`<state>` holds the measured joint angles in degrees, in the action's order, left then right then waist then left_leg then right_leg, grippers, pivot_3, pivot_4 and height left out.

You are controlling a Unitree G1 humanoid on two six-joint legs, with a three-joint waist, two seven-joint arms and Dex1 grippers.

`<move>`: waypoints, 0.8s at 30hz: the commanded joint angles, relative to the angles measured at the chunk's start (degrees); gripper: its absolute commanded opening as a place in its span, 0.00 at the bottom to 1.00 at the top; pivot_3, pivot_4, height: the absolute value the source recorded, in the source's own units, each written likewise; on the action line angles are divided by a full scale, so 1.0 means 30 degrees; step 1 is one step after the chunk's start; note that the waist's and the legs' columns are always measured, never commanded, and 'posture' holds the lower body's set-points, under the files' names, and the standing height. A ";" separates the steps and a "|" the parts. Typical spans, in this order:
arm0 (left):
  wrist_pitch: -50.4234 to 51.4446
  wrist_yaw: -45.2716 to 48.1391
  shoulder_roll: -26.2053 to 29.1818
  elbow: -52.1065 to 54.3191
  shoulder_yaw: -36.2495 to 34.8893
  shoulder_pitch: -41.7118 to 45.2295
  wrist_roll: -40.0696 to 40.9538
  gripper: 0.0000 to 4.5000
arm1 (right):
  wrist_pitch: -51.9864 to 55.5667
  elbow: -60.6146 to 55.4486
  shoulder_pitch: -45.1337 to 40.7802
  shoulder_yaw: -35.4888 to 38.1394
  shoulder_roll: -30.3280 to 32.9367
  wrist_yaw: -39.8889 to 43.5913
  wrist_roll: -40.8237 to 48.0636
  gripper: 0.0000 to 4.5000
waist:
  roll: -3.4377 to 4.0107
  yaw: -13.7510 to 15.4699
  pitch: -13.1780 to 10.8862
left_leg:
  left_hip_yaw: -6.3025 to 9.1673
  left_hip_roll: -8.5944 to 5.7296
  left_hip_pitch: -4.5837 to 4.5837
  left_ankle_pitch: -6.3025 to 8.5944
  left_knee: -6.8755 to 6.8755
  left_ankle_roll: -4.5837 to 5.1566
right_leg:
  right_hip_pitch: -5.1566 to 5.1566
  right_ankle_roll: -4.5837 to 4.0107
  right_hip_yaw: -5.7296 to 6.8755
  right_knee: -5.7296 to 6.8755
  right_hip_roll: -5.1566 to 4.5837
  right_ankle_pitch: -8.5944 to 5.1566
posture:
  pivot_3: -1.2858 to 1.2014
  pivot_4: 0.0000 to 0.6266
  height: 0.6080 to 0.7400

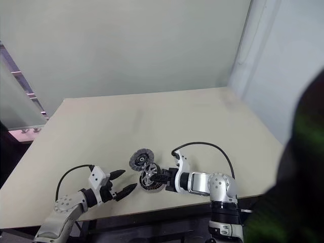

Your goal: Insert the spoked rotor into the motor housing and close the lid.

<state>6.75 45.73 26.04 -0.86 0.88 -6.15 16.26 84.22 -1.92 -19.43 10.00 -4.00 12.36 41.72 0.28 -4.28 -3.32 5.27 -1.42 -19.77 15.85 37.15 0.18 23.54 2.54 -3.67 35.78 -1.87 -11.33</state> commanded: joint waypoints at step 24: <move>-0.0291 0.0086 0.0092 0.0151 -0.0224 0.0279 0.0034 1.00 | -0.0069 -0.0279 0.0044 0.0918 -0.1329 -0.0124 -0.0249 0.09 | 0.0001 -0.0005 -0.0001 | 0.0002 0.0006 -0.0012 0.0009 -0.0016 0.0003 | 0.0028 0.0002 0.0003 0.0006 0.0002 0.0002 | 0.52 0.00 1.00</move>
<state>6.75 45.89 26.05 -1.29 0.89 -6.12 16.25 85.40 -1.48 -18.98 13.00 -7.50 12.32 41.08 0.28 -4.29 -3.32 5.27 -1.41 -19.81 15.88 37.11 0.19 23.63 2.55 -3.66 35.80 -1.86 -11.32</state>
